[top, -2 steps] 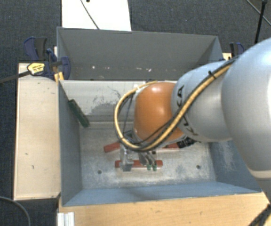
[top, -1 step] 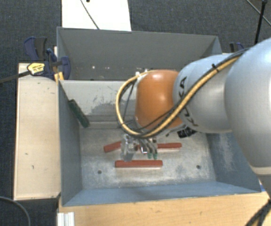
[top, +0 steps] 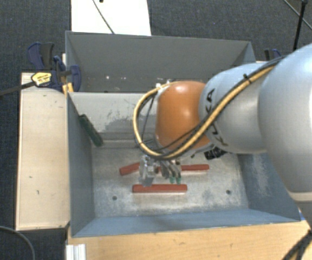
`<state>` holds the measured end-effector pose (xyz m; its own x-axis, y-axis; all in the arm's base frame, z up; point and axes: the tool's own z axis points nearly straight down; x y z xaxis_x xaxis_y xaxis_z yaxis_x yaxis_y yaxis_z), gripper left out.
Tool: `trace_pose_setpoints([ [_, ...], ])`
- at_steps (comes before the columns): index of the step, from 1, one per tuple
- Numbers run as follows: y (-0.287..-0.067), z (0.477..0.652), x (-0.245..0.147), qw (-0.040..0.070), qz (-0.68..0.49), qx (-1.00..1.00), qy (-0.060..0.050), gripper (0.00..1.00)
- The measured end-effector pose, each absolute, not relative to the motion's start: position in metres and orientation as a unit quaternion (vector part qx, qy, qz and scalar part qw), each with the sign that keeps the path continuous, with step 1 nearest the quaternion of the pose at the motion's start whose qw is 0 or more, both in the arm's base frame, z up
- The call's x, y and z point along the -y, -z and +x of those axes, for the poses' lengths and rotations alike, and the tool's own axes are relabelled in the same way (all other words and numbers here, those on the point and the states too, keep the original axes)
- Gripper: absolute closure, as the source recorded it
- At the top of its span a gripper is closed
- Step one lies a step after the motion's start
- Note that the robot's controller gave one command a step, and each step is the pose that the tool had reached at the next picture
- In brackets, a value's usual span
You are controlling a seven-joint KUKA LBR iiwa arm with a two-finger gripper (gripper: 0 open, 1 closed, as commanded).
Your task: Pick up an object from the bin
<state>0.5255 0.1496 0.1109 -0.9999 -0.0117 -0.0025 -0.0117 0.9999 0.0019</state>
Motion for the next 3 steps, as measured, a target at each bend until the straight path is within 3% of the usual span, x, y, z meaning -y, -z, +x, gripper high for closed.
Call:
trace_pose_setpoints([
  [3,-0.1109,0.5255,-0.1496,0.001,-0.003,-1.000,-0.001,1.00],
])
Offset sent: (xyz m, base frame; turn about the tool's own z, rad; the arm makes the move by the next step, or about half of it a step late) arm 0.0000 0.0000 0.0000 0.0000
